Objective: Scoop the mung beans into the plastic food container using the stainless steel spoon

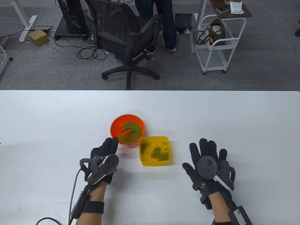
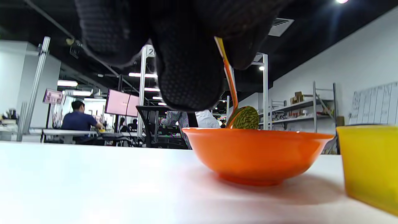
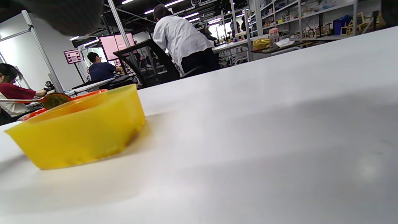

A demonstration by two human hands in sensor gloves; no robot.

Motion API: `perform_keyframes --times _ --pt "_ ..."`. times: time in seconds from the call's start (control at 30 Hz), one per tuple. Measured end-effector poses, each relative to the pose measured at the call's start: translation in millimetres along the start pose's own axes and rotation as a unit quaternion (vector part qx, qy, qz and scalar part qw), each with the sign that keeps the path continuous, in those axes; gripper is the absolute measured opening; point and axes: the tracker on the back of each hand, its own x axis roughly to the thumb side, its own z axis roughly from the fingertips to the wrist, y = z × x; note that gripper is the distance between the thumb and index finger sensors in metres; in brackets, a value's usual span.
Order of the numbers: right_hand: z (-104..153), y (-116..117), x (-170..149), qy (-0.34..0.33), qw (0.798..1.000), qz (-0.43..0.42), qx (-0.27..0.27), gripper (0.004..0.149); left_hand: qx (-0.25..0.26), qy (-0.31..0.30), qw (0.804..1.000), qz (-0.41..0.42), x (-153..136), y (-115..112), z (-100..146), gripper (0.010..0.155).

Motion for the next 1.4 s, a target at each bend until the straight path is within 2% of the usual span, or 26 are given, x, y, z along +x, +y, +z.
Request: perform_keyframes --times 0.2,0.57,1.0,1.4 --pt "0 0 0 0.000 1.000 0.000 0.000 0.081 -0.008 -0.029 0.999 -0.039 9 -3 0 0.048" --pt "0 0 0 0.000 1.000 0.000 0.001 0.081 -0.033 -0.041 0.995 -0.086 17 -12 -1 0.048" --pt "0 0 0 0.000 1.000 0.002 0.002 0.081 -0.085 -0.065 0.982 -0.153 30 -29 -1 0.052" --pt "0 0 0 -0.001 1.000 0.002 0.002 0.081 -0.097 -0.071 0.979 -0.167 33 -24 0 0.055"
